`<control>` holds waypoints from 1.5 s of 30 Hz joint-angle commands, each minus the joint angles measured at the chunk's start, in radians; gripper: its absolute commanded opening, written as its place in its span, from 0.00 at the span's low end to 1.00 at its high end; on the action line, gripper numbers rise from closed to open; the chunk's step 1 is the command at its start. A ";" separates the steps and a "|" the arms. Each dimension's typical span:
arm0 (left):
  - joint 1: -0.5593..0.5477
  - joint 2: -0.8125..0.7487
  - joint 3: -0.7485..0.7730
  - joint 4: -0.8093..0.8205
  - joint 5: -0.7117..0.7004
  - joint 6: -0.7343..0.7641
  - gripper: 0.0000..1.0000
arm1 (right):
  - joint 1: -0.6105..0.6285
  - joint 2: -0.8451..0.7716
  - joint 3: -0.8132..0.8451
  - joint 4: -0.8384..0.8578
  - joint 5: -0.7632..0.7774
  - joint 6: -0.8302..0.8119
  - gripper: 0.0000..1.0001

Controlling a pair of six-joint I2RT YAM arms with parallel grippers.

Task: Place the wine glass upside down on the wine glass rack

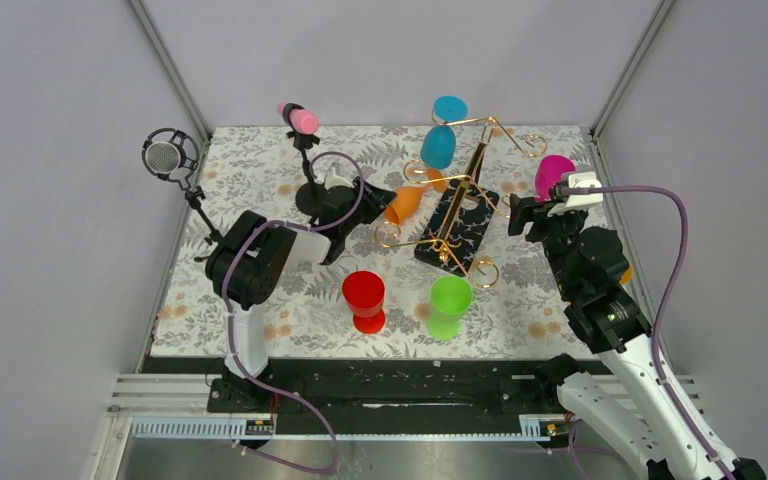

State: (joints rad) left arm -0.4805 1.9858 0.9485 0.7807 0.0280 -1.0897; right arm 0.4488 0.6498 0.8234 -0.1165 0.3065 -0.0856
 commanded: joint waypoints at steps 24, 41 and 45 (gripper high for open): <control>0.018 -0.076 -0.077 0.041 -0.023 0.064 0.00 | -0.002 0.001 0.001 0.049 0.057 -0.036 0.77; 0.027 -0.456 -0.320 -0.182 -0.115 0.201 0.00 | -0.002 0.003 -0.014 0.077 0.085 -0.042 0.77; 0.027 -0.518 -0.327 -0.238 -0.116 0.220 0.00 | -0.002 0.001 -0.013 0.075 0.084 -0.034 0.77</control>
State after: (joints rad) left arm -0.4583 1.5303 0.6342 0.6167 -0.0597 -0.9199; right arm 0.4488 0.6540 0.8082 -0.0906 0.3592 -0.1196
